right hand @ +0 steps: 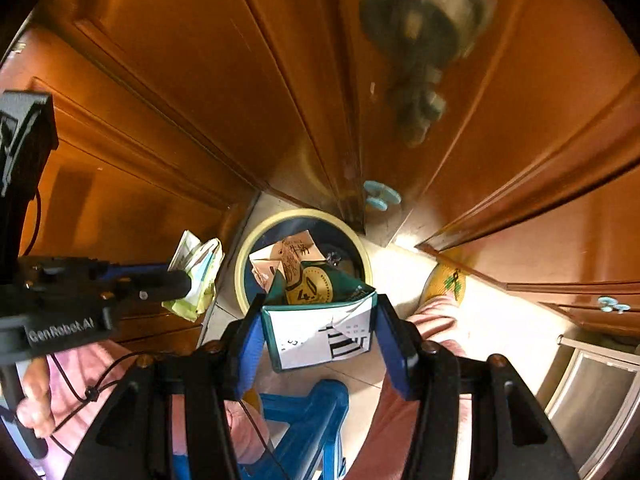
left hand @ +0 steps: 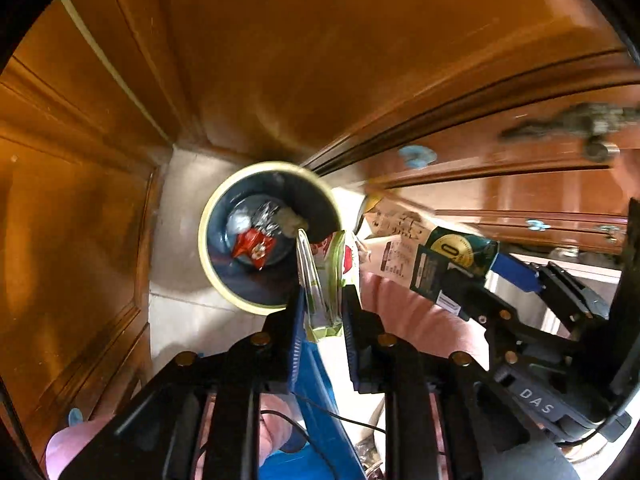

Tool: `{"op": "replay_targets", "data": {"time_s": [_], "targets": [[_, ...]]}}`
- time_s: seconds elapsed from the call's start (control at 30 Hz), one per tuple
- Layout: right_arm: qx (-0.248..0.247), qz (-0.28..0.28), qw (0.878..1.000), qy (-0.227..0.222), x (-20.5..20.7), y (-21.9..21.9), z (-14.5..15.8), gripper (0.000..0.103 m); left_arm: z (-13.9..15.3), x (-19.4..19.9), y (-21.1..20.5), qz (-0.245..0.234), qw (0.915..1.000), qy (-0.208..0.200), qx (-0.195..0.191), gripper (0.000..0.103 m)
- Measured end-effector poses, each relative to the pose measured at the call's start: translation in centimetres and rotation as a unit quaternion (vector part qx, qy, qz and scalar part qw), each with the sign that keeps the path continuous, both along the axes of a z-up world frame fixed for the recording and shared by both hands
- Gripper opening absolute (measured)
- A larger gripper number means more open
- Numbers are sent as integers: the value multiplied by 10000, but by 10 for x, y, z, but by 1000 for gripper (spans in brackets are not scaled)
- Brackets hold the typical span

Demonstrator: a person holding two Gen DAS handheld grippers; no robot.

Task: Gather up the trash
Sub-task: 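Carry both items down to the bin and open both tools to drop them, then raise both tools back up to the counter trash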

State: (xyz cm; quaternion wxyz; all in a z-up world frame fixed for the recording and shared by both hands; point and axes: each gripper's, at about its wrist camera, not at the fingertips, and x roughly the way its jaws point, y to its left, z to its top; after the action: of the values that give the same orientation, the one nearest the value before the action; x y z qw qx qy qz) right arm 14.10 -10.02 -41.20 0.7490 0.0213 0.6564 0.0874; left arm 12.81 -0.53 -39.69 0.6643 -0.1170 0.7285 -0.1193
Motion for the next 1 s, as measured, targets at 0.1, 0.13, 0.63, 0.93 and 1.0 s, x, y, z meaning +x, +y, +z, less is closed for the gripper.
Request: {"op": "replay_targets", "data": {"time_s": [0.1,0.13,0.63,0.93,1.0], "targets": [[-69,95,9999,126,5,9,-16,53,-19,-1,-1,-67,9998,142,92,22],[-80,131,9997,174,4,11,-22,53,-24,1,-1,-87,9998,171,93,25],[144,-64,9990,429,9,9,-46,63,-34,8,12,-244,9992,250,216,73],[247,-92,9992,303,6,11,-31,63,-22,5,20,-200,9994,148,253,76],[238,-83,9994,252,4,10,-27,63,-19,4,22,-197,9994,122,253,76]]}}
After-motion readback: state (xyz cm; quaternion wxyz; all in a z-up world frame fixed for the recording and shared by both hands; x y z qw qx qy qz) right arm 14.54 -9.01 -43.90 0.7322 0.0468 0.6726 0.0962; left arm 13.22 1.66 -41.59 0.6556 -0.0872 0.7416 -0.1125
